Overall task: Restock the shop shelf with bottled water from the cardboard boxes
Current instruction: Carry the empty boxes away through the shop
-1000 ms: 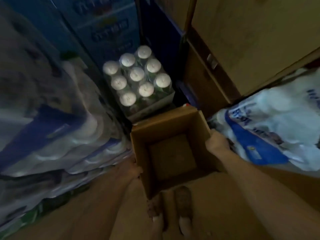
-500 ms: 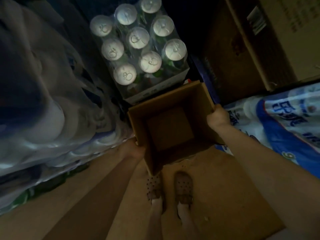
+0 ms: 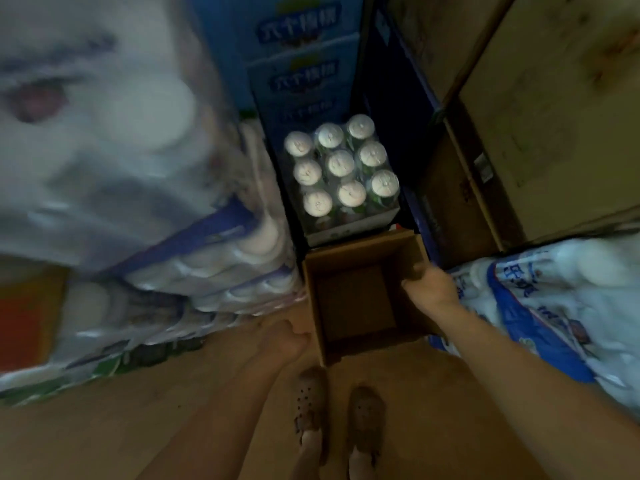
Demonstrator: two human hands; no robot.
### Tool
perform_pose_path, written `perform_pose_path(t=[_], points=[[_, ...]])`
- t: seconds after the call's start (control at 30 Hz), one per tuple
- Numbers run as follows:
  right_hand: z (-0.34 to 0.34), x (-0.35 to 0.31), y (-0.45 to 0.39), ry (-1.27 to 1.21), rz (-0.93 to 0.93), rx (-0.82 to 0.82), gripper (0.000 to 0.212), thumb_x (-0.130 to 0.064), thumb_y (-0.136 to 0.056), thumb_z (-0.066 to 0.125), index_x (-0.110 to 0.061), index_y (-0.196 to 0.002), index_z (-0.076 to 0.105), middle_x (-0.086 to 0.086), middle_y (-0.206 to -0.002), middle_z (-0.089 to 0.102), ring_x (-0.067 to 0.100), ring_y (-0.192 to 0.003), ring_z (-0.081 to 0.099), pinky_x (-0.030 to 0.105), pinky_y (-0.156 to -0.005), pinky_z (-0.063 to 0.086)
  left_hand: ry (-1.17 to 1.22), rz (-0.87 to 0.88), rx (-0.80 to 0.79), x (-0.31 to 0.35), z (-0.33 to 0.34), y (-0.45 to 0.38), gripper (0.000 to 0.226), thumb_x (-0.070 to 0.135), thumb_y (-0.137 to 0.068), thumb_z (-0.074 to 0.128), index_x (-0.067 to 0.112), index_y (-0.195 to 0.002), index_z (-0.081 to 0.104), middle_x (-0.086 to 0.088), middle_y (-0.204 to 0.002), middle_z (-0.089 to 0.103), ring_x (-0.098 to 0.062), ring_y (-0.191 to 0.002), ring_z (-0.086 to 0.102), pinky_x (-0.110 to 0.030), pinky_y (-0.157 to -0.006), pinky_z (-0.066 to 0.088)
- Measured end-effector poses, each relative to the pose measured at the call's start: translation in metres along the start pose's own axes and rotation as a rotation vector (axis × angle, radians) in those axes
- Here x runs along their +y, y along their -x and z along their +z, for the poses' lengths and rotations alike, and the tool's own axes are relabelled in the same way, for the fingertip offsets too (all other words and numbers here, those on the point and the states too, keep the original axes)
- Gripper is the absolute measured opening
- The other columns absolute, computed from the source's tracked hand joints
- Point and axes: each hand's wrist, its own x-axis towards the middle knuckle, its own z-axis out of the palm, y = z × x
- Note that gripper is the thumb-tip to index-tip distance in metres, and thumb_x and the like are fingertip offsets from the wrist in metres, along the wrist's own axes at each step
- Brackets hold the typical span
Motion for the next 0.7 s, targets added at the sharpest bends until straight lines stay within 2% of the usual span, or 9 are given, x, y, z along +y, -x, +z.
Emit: perform_pose_path(t=[0.07, 0.1, 0.17, 0.27, 0.37, 0.47, 0.53, 0.63, 0.7], points=[[-0.003, -0.008, 0.035, 0.048, -0.040, -0.080, 0.048, -0.028, -0.094, 0.056, -0.017, -0.139, 0.044, 0.009, -0.135, 0.052, 0.027, -0.120, 0.052, 0.031, -0.093, 0.043, -0.042, 0.027, -0.045, -0.010, -0.016, 0.027, 0.037, 0.021, -0.099, 0.045, 0.001, -0.130, 0.050, -0.003, -0.112, 0.057, -0.008, -0.109, 0.054, -0.020, -0.088, 0.036], [-0.004, -0.011, 0.054, 0.073, -0.065, -0.120, 0.049, -0.028, -0.094, 0.055, -0.017, -0.140, 0.043, 0.008, -0.136, 0.052, 0.026, -0.120, 0.052, 0.030, -0.093, 0.043, -0.047, 0.038, -0.052, -0.017, -0.022, 0.041, 0.033, 0.016, -0.099, 0.046, -0.003, -0.124, 0.054, 0.000, -0.093, 0.055, 0.002, -0.089, 0.056, -0.022, -0.092, 0.039], [-0.006, -0.022, 0.094, 0.113, -0.098, -0.182, 0.048, -0.029, -0.095, 0.055, -0.017, -0.140, 0.043, 0.006, -0.134, 0.053, 0.023, -0.118, 0.054, 0.028, -0.091, 0.044, -0.078, 0.090, 0.005, -0.032, -0.038, 0.073, 0.026, 0.016, -0.096, 0.047, 0.000, -0.109, 0.062, -0.005, -0.087, 0.055, 0.003, -0.071, 0.057, -0.021, -0.078, 0.045], [-0.012, -0.058, 0.156, 0.163, -0.181, -0.205, 0.041, -0.029, -0.094, 0.057, -0.018, -0.133, 0.051, 0.002, -0.129, 0.056, 0.019, -0.115, 0.055, 0.029, -0.094, 0.046, -0.046, 0.130, 0.076, -0.056, -0.072, 0.133, 0.045, 0.041, -0.079, 0.042, 0.010, -0.103, 0.065, -0.007, -0.112, 0.065, -0.023, -0.101, 0.061, -0.027, -0.080, 0.046], [-0.022, -0.113, 0.213, 0.174, -0.335, -0.205, 0.024, -0.027, -0.091, 0.061, -0.017, -0.114, 0.061, 0.000, -0.115, 0.060, 0.017, -0.108, 0.058, 0.027, -0.087, 0.046, 0.038, 0.150, 0.200, -0.076, -0.120, 0.201, 0.060, 0.056, -0.077, 0.039, 0.012, -0.109, 0.066, -0.006, -0.117, 0.064, -0.024, -0.109, 0.059, -0.030, -0.089, 0.045], [-0.028, -0.170, 0.272, 0.251, -0.494, -0.222, 0.017, -0.024, -0.089, 0.061, -0.009, -0.092, 0.068, 0.005, -0.096, 0.064, 0.018, -0.093, 0.061, 0.030, -0.079, 0.047, 0.082, 0.099, 0.315, -0.111, -0.165, 0.268, 0.038, 0.032, -0.093, 0.048, 0.007, -0.119, 0.062, -0.012, -0.124, 0.062, -0.026, -0.115, 0.057, -0.030, -0.092, 0.044], [-0.025, -0.206, 0.318, 0.311, -0.606, -0.248, 0.019, -0.023, -0.090, 0.058, -0.006, -0.084, 0.065, 0.008, -0.085, 0.063, 0.017, -0.080, 0.058, 0.030, -0.070, 0.046, 0.118, 0.089, 0.398, -0.146, -0.188, 0.309, 0.037, 0.034, -0.095, 0.047, 0.009, -0.117, 0.062, -0.011, -0.118, 0.064, -0.026, -0.112, 0.059, -0.030, -0.086, 0.046], [-0.007, -0.260, 0.398, 0.418, -0.760, -0.256, 0.025, -0.023, -0.092, 0.054, -0.002, -0.098, 0.066, 0.009, -0.093, 0.067, 0.014, -0.077, 0.058, 0.025, -0.064, 0.043, 0.200, 0.054, 0.518, -0.209, -0.218, 0.381, 0.020, 0.031, -0.091, 0.053, 0.016, -0.095, 0.066, -0.005, -0.094, 0.065, -0.023, -0.098, 0.064, -0.026, -0.066, 0.043], [0.015, -0.293, 0.455, 0.465, -0.867, -0.284, 0.023, -0.022, -0.089, 0.058, -0.003, -0.098, 0.069, 0.004, -0.088, 0.068, 0.014, -0.076, 0.059, 0.024, -0.064, 0.042, 0.228, 0.017, 0.609, -0.255, -0.229, 0.432, 0.021, 0.030, -0.092, 0.053, 0.019, -0.101, 0.068, -0.006, -0.096, 0.064, -0.025, -0.103, 0.063, -0.028, -0.070, 0.044]])
